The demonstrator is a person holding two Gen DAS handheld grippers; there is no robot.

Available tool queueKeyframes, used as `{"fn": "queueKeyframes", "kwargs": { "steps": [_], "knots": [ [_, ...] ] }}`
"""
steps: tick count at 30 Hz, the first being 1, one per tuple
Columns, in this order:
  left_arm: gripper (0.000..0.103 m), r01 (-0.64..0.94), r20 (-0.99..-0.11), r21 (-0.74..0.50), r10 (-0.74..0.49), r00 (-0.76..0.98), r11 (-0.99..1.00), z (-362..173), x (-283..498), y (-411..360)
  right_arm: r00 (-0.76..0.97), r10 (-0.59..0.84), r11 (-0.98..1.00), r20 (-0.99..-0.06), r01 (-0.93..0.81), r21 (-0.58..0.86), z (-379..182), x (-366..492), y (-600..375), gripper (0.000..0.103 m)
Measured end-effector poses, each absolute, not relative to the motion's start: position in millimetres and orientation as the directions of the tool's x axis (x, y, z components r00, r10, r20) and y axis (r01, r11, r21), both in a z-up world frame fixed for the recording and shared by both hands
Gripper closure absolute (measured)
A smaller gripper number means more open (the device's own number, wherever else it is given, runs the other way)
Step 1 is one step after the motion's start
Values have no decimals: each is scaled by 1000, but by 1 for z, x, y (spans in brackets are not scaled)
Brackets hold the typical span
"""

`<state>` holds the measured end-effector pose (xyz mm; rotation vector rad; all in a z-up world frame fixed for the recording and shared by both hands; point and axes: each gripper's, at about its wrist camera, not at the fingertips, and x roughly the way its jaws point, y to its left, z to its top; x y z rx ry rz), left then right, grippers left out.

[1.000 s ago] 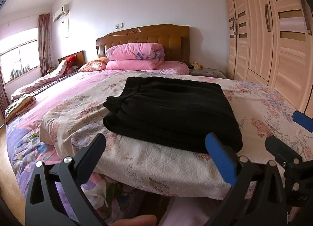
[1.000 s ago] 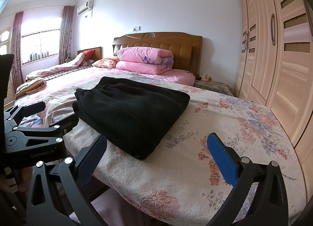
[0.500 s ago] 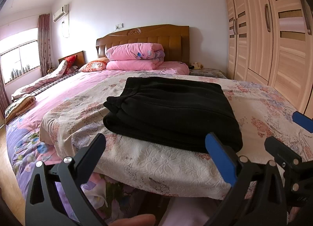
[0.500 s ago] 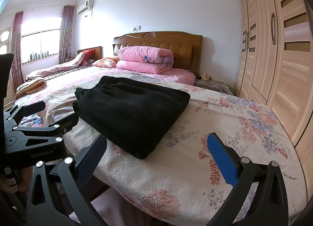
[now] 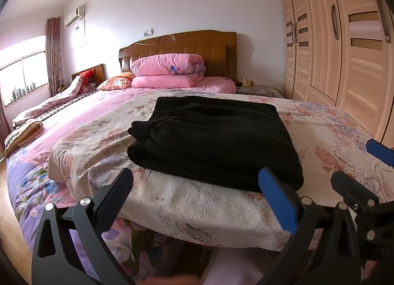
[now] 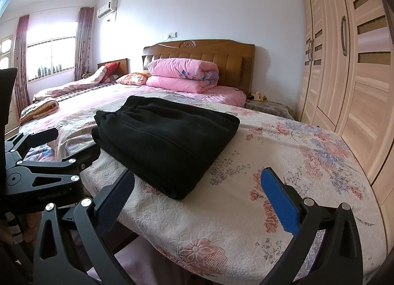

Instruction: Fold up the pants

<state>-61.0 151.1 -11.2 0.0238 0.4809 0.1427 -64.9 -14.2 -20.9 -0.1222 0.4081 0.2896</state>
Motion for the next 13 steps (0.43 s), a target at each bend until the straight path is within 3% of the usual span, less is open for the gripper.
{"fn": "queueKeyframes", "kwargs": {
  "steps": [13],
  "knots": [
    [1,-159,-467,41,160,870,986,-13,-60,158,874,256,951,-413,-305,-56,-23,-66,-15,4]
  ]
}}
